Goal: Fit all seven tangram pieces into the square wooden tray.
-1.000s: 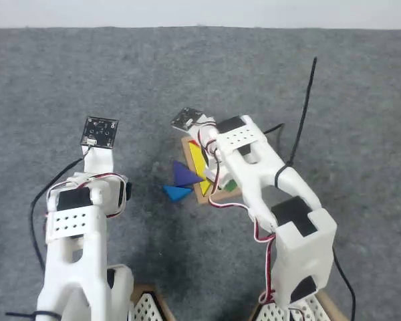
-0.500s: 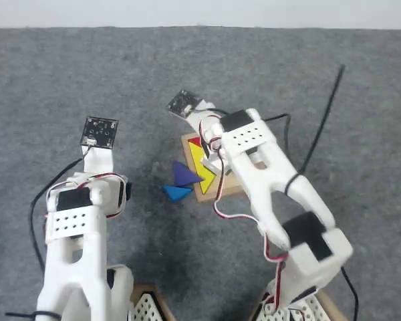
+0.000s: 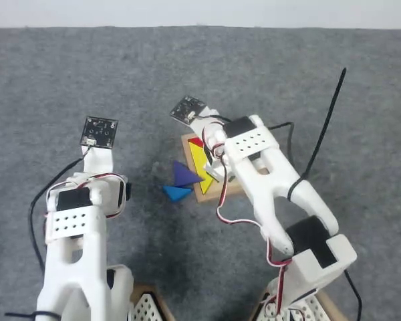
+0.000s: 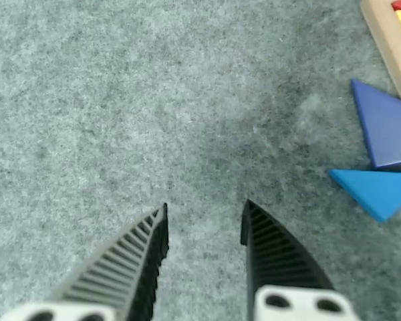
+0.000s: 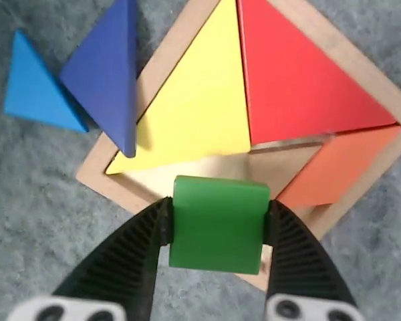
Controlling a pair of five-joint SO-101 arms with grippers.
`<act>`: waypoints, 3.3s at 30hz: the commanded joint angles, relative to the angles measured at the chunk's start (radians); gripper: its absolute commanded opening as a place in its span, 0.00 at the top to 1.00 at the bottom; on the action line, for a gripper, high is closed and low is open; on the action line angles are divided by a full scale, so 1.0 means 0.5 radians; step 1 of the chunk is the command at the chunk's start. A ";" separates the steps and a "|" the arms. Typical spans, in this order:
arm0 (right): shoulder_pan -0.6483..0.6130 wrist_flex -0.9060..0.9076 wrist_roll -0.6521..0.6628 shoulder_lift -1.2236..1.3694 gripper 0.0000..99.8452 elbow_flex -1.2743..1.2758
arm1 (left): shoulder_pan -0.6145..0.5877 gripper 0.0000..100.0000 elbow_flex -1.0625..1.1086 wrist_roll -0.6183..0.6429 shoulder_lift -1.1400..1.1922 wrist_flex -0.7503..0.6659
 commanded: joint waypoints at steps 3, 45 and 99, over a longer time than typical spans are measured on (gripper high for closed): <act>-0.017 -0.078 -0.028 -0.084 0.80 0.015 | 0.003 0.82 -0.020 -0.031 -0.052 0.003; 0.238 -0.296 -0.190 -0.091 0.69 0.147 | -0.003 0.82 -0.023 -0.028 -0.064 0.006; 0.904 -0.747 -0.384 -0.891 0.69 1.323 | 0.945 0.83 -0.815 -0.896 1.200 0.083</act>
